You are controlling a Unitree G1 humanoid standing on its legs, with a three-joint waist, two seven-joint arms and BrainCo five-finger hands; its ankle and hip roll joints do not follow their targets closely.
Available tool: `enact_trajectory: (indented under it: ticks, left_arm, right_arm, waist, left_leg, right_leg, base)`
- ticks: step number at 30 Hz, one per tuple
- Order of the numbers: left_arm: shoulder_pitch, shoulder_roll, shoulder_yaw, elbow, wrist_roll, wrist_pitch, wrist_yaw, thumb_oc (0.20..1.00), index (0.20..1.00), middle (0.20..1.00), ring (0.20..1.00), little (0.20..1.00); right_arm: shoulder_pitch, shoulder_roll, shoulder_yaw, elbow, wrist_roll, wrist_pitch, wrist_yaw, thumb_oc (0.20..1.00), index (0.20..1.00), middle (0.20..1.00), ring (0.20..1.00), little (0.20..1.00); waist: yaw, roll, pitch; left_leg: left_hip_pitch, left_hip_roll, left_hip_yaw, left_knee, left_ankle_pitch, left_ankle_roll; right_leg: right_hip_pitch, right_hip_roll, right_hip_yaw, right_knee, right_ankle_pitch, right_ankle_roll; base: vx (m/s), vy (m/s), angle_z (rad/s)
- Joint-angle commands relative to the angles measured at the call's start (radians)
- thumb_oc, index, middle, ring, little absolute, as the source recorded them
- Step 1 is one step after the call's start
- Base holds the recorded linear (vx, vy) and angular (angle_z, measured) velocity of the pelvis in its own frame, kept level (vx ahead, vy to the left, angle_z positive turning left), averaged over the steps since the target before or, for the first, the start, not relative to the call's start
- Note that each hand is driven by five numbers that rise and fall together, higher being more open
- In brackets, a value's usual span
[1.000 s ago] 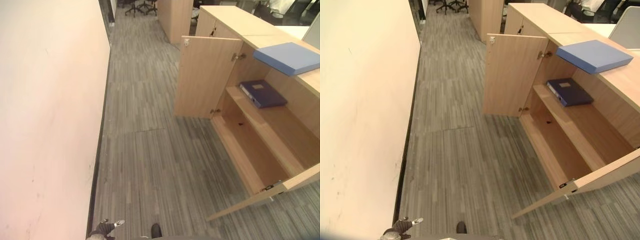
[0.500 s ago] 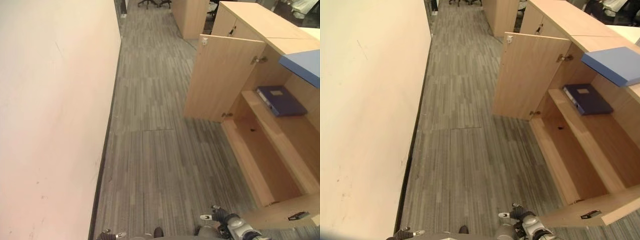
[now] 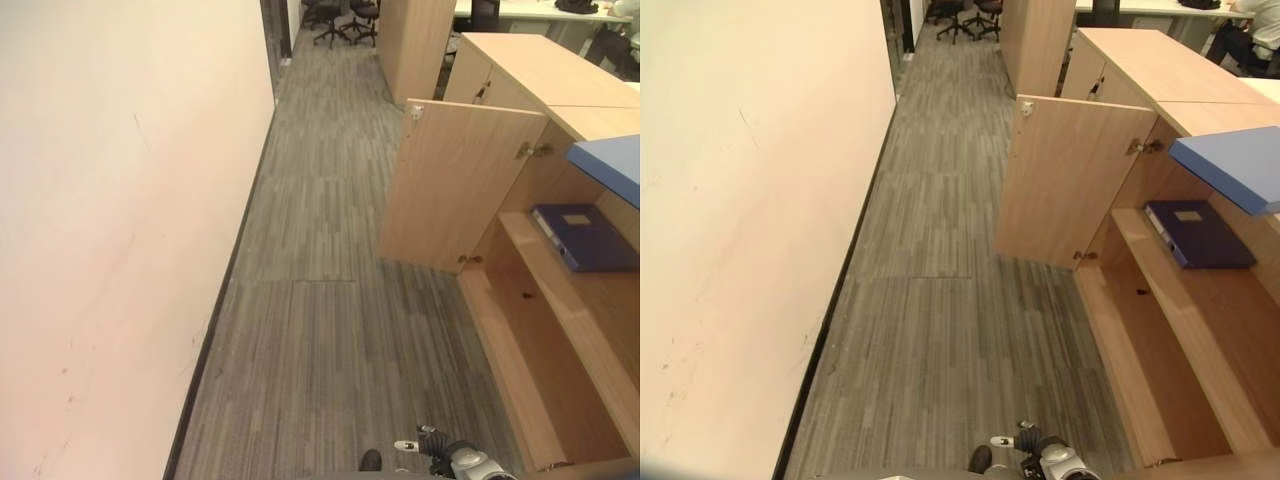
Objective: Put the empty folder in the office cabinet
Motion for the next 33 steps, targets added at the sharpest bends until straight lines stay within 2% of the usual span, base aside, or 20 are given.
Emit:
enact_trajectory:
  ticks: [1,4,5,7,9,10,11,12,14,15,16,17,18,20,22,24,29,31,32,33]
  left_arm:
    - [0.000,0.017,-0.018,0.038,0.020,-0.003,0.003,1.000,1.000,1.000,1.000,1.000]
    - [-0.005,0.023,-0.015,0.042,0.012,-0.001,0.005,1.000,1.000,1.000,1.000,1.000]
    - [-0.015,0.032,-0.024,0.036,0.014,-0.003,0.008,1.000,1.000,1.000,1.000,1.000]
    - [-0.026,0.035,-0.020,0.033,0.008,-0.001,0.014,1.000,1.000,1.000,1.000,1.000]
    - [-0.031,0.033,-0.015,0.031,-0.003,0.000,0.023,1.000,1.000,1.000,1.000,1.000]
    - [-0.031,0.033,-0.015,0.031,-0.003,0.000,0.023,1.000,1.000,1.000,1.000,1.000]
    - [-0.029,0.031,-0.009,0.034,-0.008,0.000,0.026,1.000,1.000,1.000,1.000,1.000]
    - [-0.024,0.032,0.004,0.038,-0.017,0.001,0.030,1.000,1.000,1.000,1.000,1.000]
    - [-0.020,0.033,0.015,0.044,-0.025,0.002,0.035,1.000,1.000,1.000,1.000,1.000]
    - [-0.021,0.032,0.018,0.048,-0.028,0.003,0.041,1.000,1.000,1.000,1.000,1.000]
    - [-0.021,0.032,0.018,0.048,-0.028,0.003,0.041,1.000,1.000,1.000,1.000,1.000]
    - [-0.022,0.028,0.011,0.052,-0.015,0.002,0.041,1.000,1.000,1.000,1.000,1.000]
    - [-0.022,0.028,0.011,0.052,-0.015,0.002,0.041,1.000,1.000,1.000,1.000,1.000]
    - [-0.005,0.017,0.015,0.059,-0.002,0.004,0.033,1.000,1.000,1.000,1.000,1.000]
    - [-0.002,0.017,0.023,0.059,-0.003,0.004,0.035,1.000,1.000,1.000,1.000,1.000]
    - [-0.004,0.015,0.027,0.060,-0.007,0.004,0.034,1.000,1.000,1.000,1.000,1.000]
    - [-0.029,0.025,0.056,0.042,-0.047,-0.003,0.043,1.000,1.000,1.000,1.000,1.000]
    - [-0.041,0.028,0.061,0.034,-0.061,-0.005,0.046,1.000,1.000,1.000,1.000,1.000]
    - [-0.047,0.027,0.060,0.028,-0.068,-0.006,0.044,1.000,1.000,1.000,1.000,1.000]
    - [-0.047,0.027,0.060,0.028,-0.068,-0.006,0.044,1.000,1.000,1.000,1.000,1.000]
  right_arm:
    - [-0.063,0.013,0.003,0.049,0.058,-0.018,0.003,1.000,1.000,1.000,1.000,1.000]
    - [-0.065,0.012,0.004,0.051,0.062,-0.018,0.002,1.000,1.000,1.000,1.000,1.000]
    - [-0.064,0.010,0.009,0.053,0.067,-0.017,0.001,1.000,1.000,1.000,1.000,1.000]
    - [-0.061,0.007,0.011,0.058,0.070,-0.013,-0.001,1.000,1.000,1.000,1.000,1.000]
    - [-0.052,-0.001,0.001,0.066,0.071,-0.006,-0.008,1.000,1.000,1.000,1.000,1.000]
    - [-0.052,-0.001,0.001,0.066,0.071,-0.006,-0.008,1.000,1.000,1.000,1.000,1.000]
    - [-0.046,-0.002,-0.003,0.071,0.069,-0.005,-0.009,1.000,1.000,1.000,1.000,1.000]
    - [-0.033,-0.005,-0.008,0.081,0.061,-0.003,-0.008,1.000,1.000,1.000,1.000,1.000]
    - [-0.019,-0.011,-0.016,0.094,0.048,-0.002,-0.010,1.000,1.000,1.000,1.000,1.000]
    - [-0.004,-0.016,-0.028,0.105,0.038,0.000,-0.014,1.000,1.000,1.000,1.000,1.000]
    - [-0.004,-0.016,-0.028,0.105,0.038,0.000,-0.014,1.000,1.000,1.000,1.000,1.000]
    - [0.014,-0.020,-0.041,0.114,0.031,0.002,-0.013,1.000,1.000,1.000,1.000,1.000]
    - [0.014,-0.020,-0.041,0.114,0.031,0.002,-0.013,1.000,1.000,1.000,1.000,1.000]
    - [0.049,-0.022,-0.072,0.145,0.018,0.005,-0.016,1.000,1.000,1.000,1.000,1.000]
    - [0.060,-0.021,-0.083,0.163,0.006,0.011,-0.018,1.000,1.000,1.000,1.000,1.000]
    - [0.064,-0.021,-0.087,0.168,0.000,0.013,-0.018,1.000,1.000,1.000,1.000,1.000]
    - [0.080,-0.029,-0.139,0.194,-0.004,0.025,-0.019,1.000,1.000,1.000,1.000,1.000]
    - [0.076,-0.035,-0.171,0.199,0.016,0.027,-0.023,1.000,1.000,1.000,1.000,1.000]
    - [0.075,-0.042,-0.189,0.197,0.032,0.026,-0.026,1.000,1.000,1.000,1.000,1.000]
    - [0.075,-0.042,-0.189,0.197,0.032,0.026,-0.026,1.000,1.000,1.000,1.000,1.000]
  waist:
    - [-0.002,-0.043,0.005]
    - [0.002,-0.056,0.014]
    - [0.004,-0.078,0.042]
    - [0.016,-0.080,0.070]
    - [0.025,-0.085,0.089]
    - [0.025,-0.085,0.089]
    - [0.030,-0.092,0.091]
    - [0.040,-0.101,0.087]
    - [0.045,-0.094,0.081]
    - [0.044,-0.079,0.079]
    - [0.044,-0.080,0.080]
    - [0.034,-0.069,0.076]
    - [0.035,-0.070,0.078]
    - [0.023,-0.034,0.050]
    - [0.017,-0.024,0.030]
    - [0.013,-0.021,0.021]
    - [-0.003,-0.018,-0.013]
    - [-0.013,-0.013,-0.017]
    - [-0.020,-0.008,-0.015]
    - [-0.020,-0.007,-0.017]
  left_leg:
    - [-0.023,-0.046,0.020,-0.083,0.023,-0.023]
    - [-0.036,-0.029,0.022,-0.042,0.017,-0.036]
    - [-0.103,-0.007,0.039,0.125,-0.030,-0.050]
    - [-0.179,0.020,0.043,0.311,-0.037,-0.060]
    - [-0.275,0.038,0.037,0.419,0.017,-0.051]
    - [-0.276,0.038,0.036,0.420,0.017,-0.051]
    - [-0.309,0.039,0.035,0.413,0.024,-0.040]
    - [-0.321,0.040,0.011,0.299,0.042,-0.038]
    - [-0.322,0.057,-0.019,0.160,0.140,-0.062]
    - [-0.362,0.068,-0.039,0.005,0.223,-0.077]
    - [-0.360,0.068,-0.039,0.003,0.223,-0.077]
    - [-0.362,0.078,-0.024,-0.078,0.235,-0.103]
    - [-0.359,0.077,-0.023,-0.078,0.234,-0.104]
    - [-0.355,0.095,-0.004,-0.083,0.241,-0.107]
    - [-0.336,0.089,-0.009,-0.083,0.261,-0.112]
    - [-0.331,0.083,-0.004,-0.083,0.262,-0.106]
    - [-0.272,-0.004,0.047,-0.083,0.183,-0.040]
    - [-0.240,-0.034,0.070,-0.083,0.144,-0.018]
    - [-0.220,-0.053,0.080,-0.083,0.126,-0.004]
    - [-0.222,-0.051,0.081,-0.083,0.126,-0.004]
  right_leg:
    - [0.103,-0.040,0.030,-0.060,-0.015,0.110]
    - [0.103,-0.037,0.033,-0.046,-0.031,0.101]
    - [0.108,-0.043,0.029,-0.030,-0.046,0.086]
    - [0.136,-0.035,0.028,-0.022,-0.070,0.072]
    - [0.150,-0.035,0.024,-0.017,-0.085,0.057]
    - [0.149,-0.035,0.024,-0.017,-0.085,0.057]
    - [0.154,-0.040,0.032,-0.018,-0.088,0.058]
    - [0.160,-0.042,0.050,-0.026,-0.092,0.066]
    - [0.173,-0.035,0.063,-0.037,-0.103,0.068]
    - [0.187,-0.029,0.070,-0.044,-0.113,0.063]
    - [0.188,-0.029,0.070,-0.044,-0.113,0.063]
    - [0.217,-0.026,0.079,-0.054,-0.133,0.071]
    - [0.219,-0.028,0.080,-0.054,-0.134,0.071]
    - [0.242,-0.026,0.101,-0.063,-0.144,0.083]
    - [0.250,-0.041,0.113,-0.067,-0.144,0.087]
    - [0.249,-0.052,0.116,-0.068,-0.141,0.093]
    - [0.215,-0.165,0.143,-0.003,-0.128,0.156]
    - [0.180,-0.214,0.145,0.078,-0.097,0.176]
    - [0.155,-0.244,0.147,0.141,-0.059,0.186]
    - [0.153,-0.243,0.147,0.140,-0.057,0.185]
  base:
    - [0.06,-0.103,0.16]
    - [0.01,-0.133,0.04]
    - [-0.05,-0.158,0.00]
    - [0.00,-0.171,0.04]
    - [0.00,-0.077,0.03]
    - [0.01,-0.023,0.22]
    - [0.10,0.018,0.23]
    - [0.15,0.038,0.12]
    - [0.19,0.092,-0.09]
    - [0.14,0.097,-0.08]
    - [0.27,0.136,-0.08]
    - [0.19,0.061,-0.09]
    - [0.29,0.177,-0.11]
    - [0.27,0.230,-0.14]
    - [0.29,0.226,-0.34]
    - [0.25,0.224,-0.68]
    - [0.25,0.313,-0.42]
    - [0.20,0.323,-0.31]
    - [0.14,0.238,-0.36]
    - [0.12,0.237,-0.37]
